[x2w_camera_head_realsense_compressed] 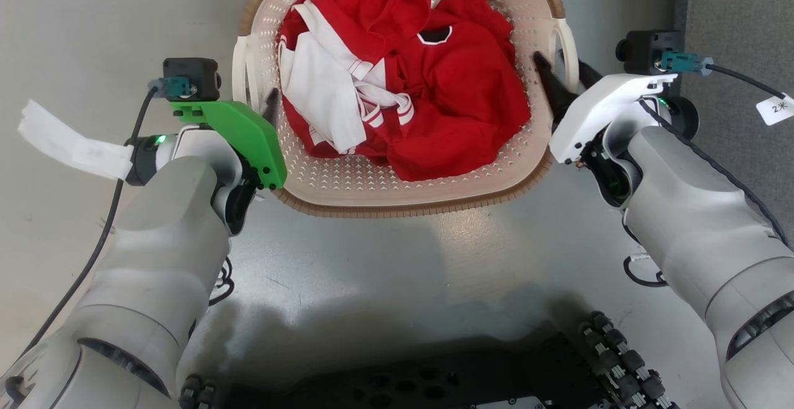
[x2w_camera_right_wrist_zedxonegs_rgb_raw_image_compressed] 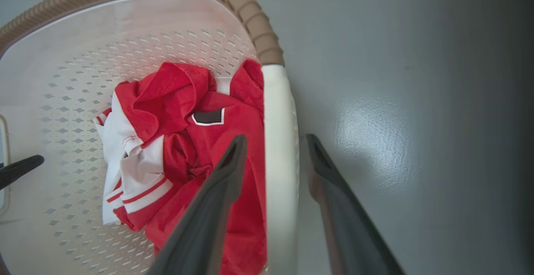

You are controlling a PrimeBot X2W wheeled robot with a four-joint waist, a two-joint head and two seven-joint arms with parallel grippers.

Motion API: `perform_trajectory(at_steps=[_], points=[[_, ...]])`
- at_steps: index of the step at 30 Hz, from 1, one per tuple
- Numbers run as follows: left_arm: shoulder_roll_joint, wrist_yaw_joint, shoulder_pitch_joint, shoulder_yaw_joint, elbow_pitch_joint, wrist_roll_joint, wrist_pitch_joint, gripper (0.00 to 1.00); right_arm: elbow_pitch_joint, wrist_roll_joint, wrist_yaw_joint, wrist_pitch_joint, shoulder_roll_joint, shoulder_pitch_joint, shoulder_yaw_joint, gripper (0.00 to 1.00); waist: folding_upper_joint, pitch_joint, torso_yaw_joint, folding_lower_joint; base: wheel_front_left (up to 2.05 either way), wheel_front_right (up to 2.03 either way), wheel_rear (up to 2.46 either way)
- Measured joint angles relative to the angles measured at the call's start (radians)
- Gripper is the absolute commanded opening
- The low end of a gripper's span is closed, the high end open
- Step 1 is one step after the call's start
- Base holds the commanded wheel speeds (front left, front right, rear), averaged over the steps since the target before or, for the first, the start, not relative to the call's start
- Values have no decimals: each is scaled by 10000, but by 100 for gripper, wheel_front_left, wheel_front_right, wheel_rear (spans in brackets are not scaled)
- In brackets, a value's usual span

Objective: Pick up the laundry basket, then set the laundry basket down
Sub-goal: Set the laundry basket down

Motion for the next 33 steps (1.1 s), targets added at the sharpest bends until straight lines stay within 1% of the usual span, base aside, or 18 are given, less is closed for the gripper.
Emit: perform_trajectory(at_steps=[12,17,25,33], points=[[38,0,0,-82,92,-2,-59,100,142,65,8,-81,157,-54,25,100,0,-60,-57,0,0,0,0],[42,0,3,-96,299,-6,-228,100,274,127,8,-86,222,-53,73,100,0,-301,-95,0,0,0,0],[42,0,113,-104,468,-13,-495,100,410,418,8,-105,297,134,-46,100,0,-892,-151,0,0,0,0],[44,-15,702,-73,642,-142,-725,100,454,594,8,-115,313,619,-184,100,0,-1786,-208,0,0,0,0]])
